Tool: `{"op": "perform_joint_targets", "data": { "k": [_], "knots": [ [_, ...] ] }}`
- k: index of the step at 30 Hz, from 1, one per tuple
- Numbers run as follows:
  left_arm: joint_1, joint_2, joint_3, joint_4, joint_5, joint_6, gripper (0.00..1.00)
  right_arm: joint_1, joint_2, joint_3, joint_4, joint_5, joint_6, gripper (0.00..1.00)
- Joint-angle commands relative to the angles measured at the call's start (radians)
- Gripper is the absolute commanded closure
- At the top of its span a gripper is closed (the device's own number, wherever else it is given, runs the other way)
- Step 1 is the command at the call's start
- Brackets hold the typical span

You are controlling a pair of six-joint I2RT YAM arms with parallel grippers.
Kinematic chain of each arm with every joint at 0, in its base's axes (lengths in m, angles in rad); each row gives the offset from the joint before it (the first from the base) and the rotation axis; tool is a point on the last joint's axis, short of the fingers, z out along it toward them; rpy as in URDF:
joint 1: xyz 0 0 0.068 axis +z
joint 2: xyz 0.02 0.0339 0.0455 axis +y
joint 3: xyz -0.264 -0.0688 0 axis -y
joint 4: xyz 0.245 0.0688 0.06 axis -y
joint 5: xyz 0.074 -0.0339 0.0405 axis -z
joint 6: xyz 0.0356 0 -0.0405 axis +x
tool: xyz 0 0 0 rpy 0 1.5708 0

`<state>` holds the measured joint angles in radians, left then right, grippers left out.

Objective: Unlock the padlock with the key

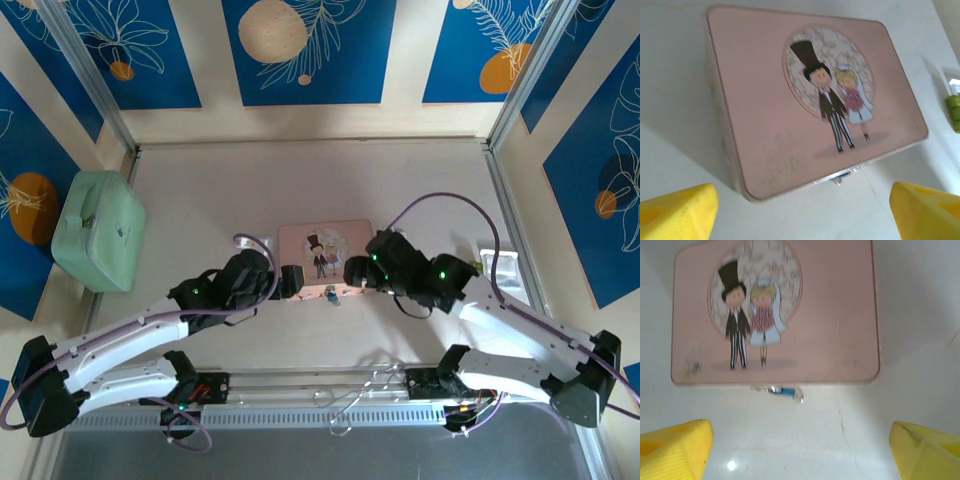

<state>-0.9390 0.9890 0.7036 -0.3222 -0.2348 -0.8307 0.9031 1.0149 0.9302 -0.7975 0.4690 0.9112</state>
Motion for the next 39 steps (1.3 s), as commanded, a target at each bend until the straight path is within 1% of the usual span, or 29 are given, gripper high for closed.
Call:
{"op": "perform_joint_targets", "data": {
  "k": [1, 2, 4, 6, 7, 9, 11, 13, 16, 18, 21, 25, 28, 31, 35, 39],
  "knots": [
    [-0.035, -0.024, -0.037, 0.012, 0.026, -0.110, 0.13, 0.093, -0.005, -0.078, -0.016, 0.062, 0.111, 0.09],
    [-0.040, -0.022, -0.047, 0.026, 0.034, -0.131, 0.13, 0.135, -0.005, -0.107, 0.015, 0.091, 0.128, 0.10],
    [-0.040, -0.013, -0.059, 0.057, 0.056, -0.156, 0.13, 0.208, -0.006, -0.147, 0.086, 0.136, 0.114, 0.09],
    [-0.049, 0.003, -0.064, 0.093, 0.061, -0.160, 0.14, 0.234, 0.000, -0.168, 0.118, 0.161, 0.097, 0.09],
    [-0.057, 0.015, -0.067, 0.115, 0.059, -0.152, 0.14, 0.220, -0.002, -0.184, 0.148, 0.140, 0.079, 0.10],
    [-0.066, 0.046, -0.056, 0.119, 0.057, -0.152, 0.14, 0.142, -0.013, -0.216, 0.214, 0.033, 0.041, 0.13],
    [-0.068, 0.070, -0.049, 0.137, 0.073, -0.159, 0.15, 0.024, -0.040, -0.269, 0.320, -0.130, -0.012, 0.16],
    [-0.073, 0.081, -0.064, 0.180, 0.078, -0.170, 0.14, -0.066, -0.055, -0.308, 0.386, -0.241, -0.052, 0.18],
    [-0.073, 0.102, -0.076, 0.185, 0.067, -0.201, 0.14, -0.149, -0.030, -0.338, 0.436, -0.336, -0.089, 0.24],
    [-0.073, 0.115, -0.077, 0.179, 0.073, -0.210, 0.14, -0.164, -0.002, -0.341, 0.455, -0.373, -0.110, 0.27],
    [-0.073, 0.129, -0.091, 0.193, 0.072, -0.219, 0.14, -0.150, 0.038, -0.330, 0.469, -0.371, -0.137, 0.27],
    [-0.072, 0.124, -0.086, 0.145, 0.028, -0.231, 0.12, -0.144, 0.079, -0.312, 0.484, -0.371, -0.133, 0.30],
    [-0.065, 0.124, -0.092, 0.140, 0.002, -0.225, 0.11, -0.130, 0.112, -0.296, 0.497, -0.362, -0.148, 0.31],
    [-0.045, 0.139, -0.085, 0.129, 0.010, -0.214, 0.11, -0.125, 0.143, -0.271, 0.493, -0.357, -0.155, 0.32],
    [-0.029, 0.165, -0.083, 0.159, 0.021, -0.192, 0.11, -0.112, 0.166, -0.247, 0.498, -0.337, -0.180, 0.32],
    [-0.021, 0.210, -0.034, 0.118, 0.007, -0.157, 0.12, -0.110, 0.187, -0.225, 0.501, -0.333, -0.189, 0.32]
  ]
}}
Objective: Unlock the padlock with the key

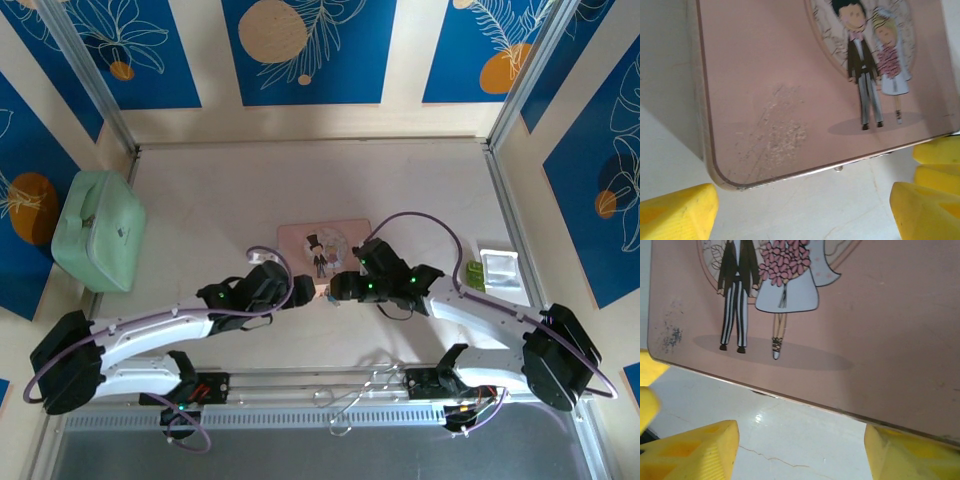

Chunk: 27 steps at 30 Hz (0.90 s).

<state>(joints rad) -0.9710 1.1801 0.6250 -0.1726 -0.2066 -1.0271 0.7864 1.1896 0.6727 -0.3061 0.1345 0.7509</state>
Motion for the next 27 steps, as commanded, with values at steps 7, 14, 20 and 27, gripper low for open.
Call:
{"op": "perform_joint_targets", "data": {
  "k": [7, 14, 20, 27],
  "knots": [
    [0.064, 0.051, 0.078, -0.080, -0.038, 0.055, 0.15, 0.004, 0.080, 0.081, 0.028, 0.003, -0.052, 0.32],
    [0.155, 0.069, 0.081, -0.134, -0.031, 0.070, 0.21, 0.013, 0.166, 0.147, 0.044, -0.017, -0.062, 0.34],
    [0.222, 0.092, 0.101, -0.147, -0.005, 0.112, 0.25, 0.050, 0.242, 0.197, 0.072, -0.048, -0.060, 0.36],
    [0.227, 0.063, 0.115, -0.179, 0.022, 0.097, 0.28, 0.089, 0.321, 0.254, 0.073, -0.027, -0.049, 0.36]
  ]
}}
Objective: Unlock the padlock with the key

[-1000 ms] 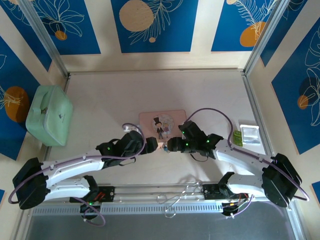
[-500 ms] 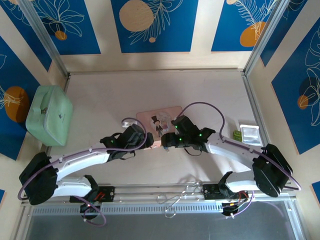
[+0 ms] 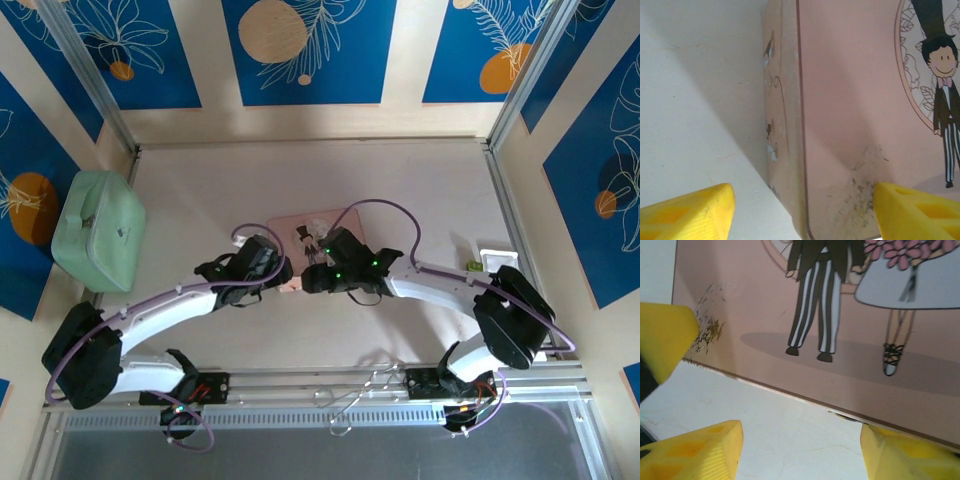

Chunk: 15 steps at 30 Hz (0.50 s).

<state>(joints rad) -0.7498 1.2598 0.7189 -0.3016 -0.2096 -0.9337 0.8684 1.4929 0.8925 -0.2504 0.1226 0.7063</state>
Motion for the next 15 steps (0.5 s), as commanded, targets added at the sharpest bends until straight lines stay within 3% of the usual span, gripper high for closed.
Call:
{"op": "perform_joint_targets", "data": {
  "k": [1, 6, 11, 15],
  "knots": [
    [0.007, -0.034, 0.008, -0.049, 0.033, -0.011, 0.28, 0.009, 0.021, 0.038, 0.017, -0.015, -0.004, 0.36],
    [0.006, -0.134, -0.061, -0.052, 0.050, -0.070, 0.31, 0.047, -0.008, 0.028, -0.023, 0.082, 0.009, 0.30],
    [-0.009, -0.218, -0.152, 0.013, 0.122, -0.145, 0.45, 0.095, -0.067, -0.036, -0.046, 0.213, 0.039, 0.24],
    [-0.048, -0.222, -0.174, 0.036, 0.145, -0.192, 0.54, 0.045, -0.081, -0.092, 0.006, 0.165, 0.040, 0.23]
  ]
}}
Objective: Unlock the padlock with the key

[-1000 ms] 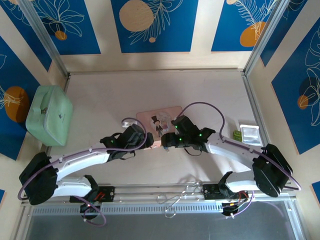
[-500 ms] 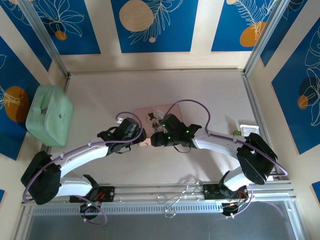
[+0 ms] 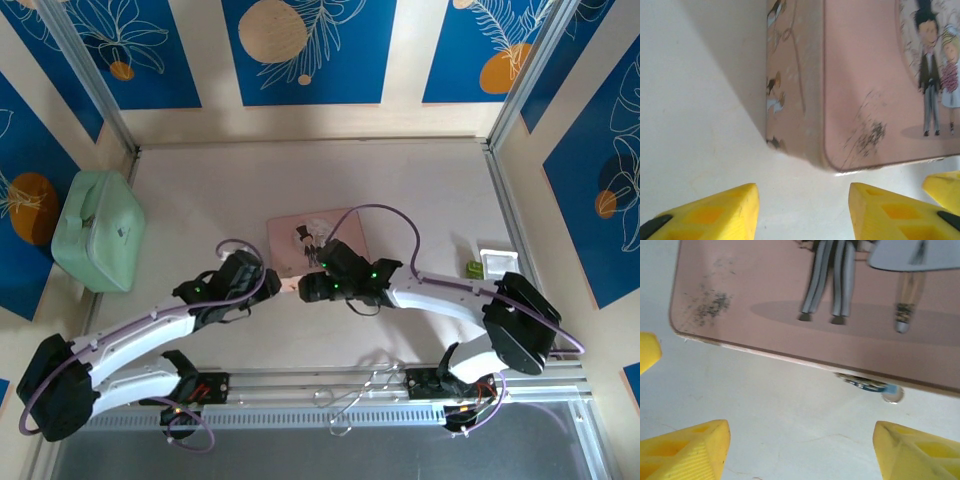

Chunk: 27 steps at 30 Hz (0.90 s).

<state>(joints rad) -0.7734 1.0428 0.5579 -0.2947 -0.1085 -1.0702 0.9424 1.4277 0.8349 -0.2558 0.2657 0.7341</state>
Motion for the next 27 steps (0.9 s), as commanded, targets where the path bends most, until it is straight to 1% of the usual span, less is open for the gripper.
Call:
{"op": "perform_joint_targets", "data": {
  "k": [1, 6, 9, 12, 17, 23, 27],
  "knots": [
    [-0.033, -0.001, -0.016, 0.043, 0.048, -0.061, 0.54, -0.034, -0.013, -0.038, 0.023, 0.020, -0.003, 0.23],
    [-0.054, 0.030, -0.032, 0.151, 0.079, -0.107, 0.55, -0.037, 0.020, -0.044, 0.098, 0.002, -0.047, 0.24],
    [-0.060, 0.050, -0.020, 0.176, 0.076, -0.101, 0.56, -0.033, 0.041, -0.048, 0.145, 0.009, -0.051, 0.25],
    [-0.058, 0.066, 0.000, 0.148, 0.041, -0.078, 0.56, -0.033, 0.075, -0.033, 0.142, 0.032, -0.048, 0.26],
    [-0.053, 0.102, 0.035, 0.122, 0.018, -0.030, 0.56, -0.010, 0.120, -0.003, 0.112, 0.084, -0.057, 0.27],
    [-0.034, 0.131, 0.057, 0.102, -0.001, 0.002, 0.57, 0.013, 0.162, 0.034, 0.070, 0.150, -0.064, 0.32],
    [-0.008, 0.143, 0.062, 0.091, 0.007, 0.015, 0.57, 0.018, 0.192, 0.060, 0.045, 0.165, -0.064, 0.36]
  ]
}}
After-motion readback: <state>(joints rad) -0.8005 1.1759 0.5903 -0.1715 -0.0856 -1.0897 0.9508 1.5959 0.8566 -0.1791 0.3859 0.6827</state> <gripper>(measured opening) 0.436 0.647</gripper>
